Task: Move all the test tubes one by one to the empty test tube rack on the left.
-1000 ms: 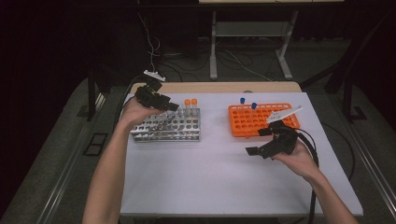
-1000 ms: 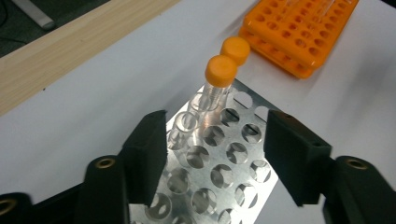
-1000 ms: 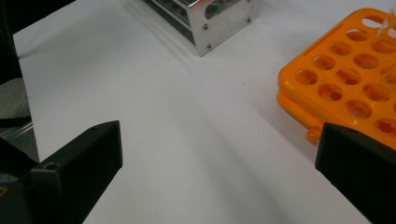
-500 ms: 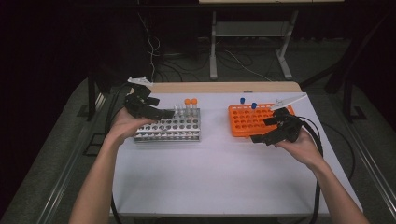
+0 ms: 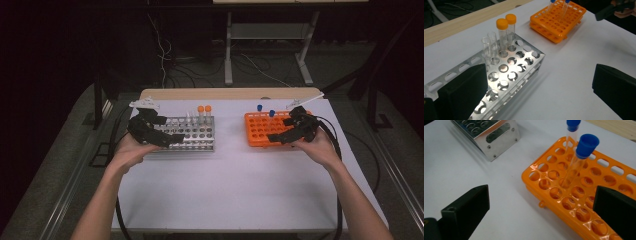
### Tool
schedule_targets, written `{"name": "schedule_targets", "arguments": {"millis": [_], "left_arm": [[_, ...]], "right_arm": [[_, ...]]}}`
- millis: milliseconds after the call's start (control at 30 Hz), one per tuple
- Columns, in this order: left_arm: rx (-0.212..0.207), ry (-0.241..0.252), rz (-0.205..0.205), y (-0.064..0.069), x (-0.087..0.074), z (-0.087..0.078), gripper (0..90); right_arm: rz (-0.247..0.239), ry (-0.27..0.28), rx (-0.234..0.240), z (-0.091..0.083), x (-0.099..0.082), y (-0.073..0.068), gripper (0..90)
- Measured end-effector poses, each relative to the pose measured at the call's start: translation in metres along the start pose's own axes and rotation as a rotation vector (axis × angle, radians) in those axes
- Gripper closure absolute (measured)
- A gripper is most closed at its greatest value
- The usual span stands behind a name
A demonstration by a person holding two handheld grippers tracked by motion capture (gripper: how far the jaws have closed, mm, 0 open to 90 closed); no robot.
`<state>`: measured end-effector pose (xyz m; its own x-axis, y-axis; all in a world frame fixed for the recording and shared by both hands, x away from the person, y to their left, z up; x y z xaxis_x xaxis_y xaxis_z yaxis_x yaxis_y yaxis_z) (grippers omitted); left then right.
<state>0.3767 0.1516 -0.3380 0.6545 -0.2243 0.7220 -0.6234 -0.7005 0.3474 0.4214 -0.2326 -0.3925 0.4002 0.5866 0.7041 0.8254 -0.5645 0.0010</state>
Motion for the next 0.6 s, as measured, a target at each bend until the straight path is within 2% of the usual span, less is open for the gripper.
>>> {"name": "schedule_targets", "arguments": {"millis": [267, 300, 400, 467, 533, 600], "left_arm": [[-0.022, 0.005, 0.009, 0.011, -0.016, -0.001, 0.0], [-0.022, 0.003, 0.009, 0.011, -0.018, -0.001, 0.0], [-0.028, 0.002, 0.011, 0.013, -0.022, -0.001, 0.0], [-0.030, -0.003, 0.013, 0.014, -0.024, 0.000, 0.0], [-0.034, -0.003, 0.011, 0.015, -0.026, 0.000, 0.0], [-0.037, -0.006, 0.013, 0.015, -0.028, 0.001, 0.0]], "right_arm": [[0.021, -0.006, -0.026, 0.018, -0.005, 0.018, 0.8], [0.025, -0.007, -0.027, 0.020, -0.006, 0.019, 5.0], [0.029, 0.000, -0.033, 0.025, -0.008, 0.025, 6.1], [0.025, 0.005, -0.034, 0.027, -0.010, 0.029, 15.3], [0.030, 0.007, -0.041, 0.029, -0.010, 0.032, 15.7], [0.030, 0.011, -0.045, 0.032, -0.012, 0.035, 22.5]]}}
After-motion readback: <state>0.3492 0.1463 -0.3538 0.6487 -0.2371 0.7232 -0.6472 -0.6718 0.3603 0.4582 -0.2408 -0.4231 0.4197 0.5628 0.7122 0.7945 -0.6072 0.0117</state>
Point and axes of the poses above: each handheld gripper's, and its own axes: z roughly forward along the jaws, x roughly out of its top, y roughly to its right, the point moved 5 cm from there along z, roughly forward along the jaws, and after that the axes turned 14 degrees about -z, right-handed, at the moved point
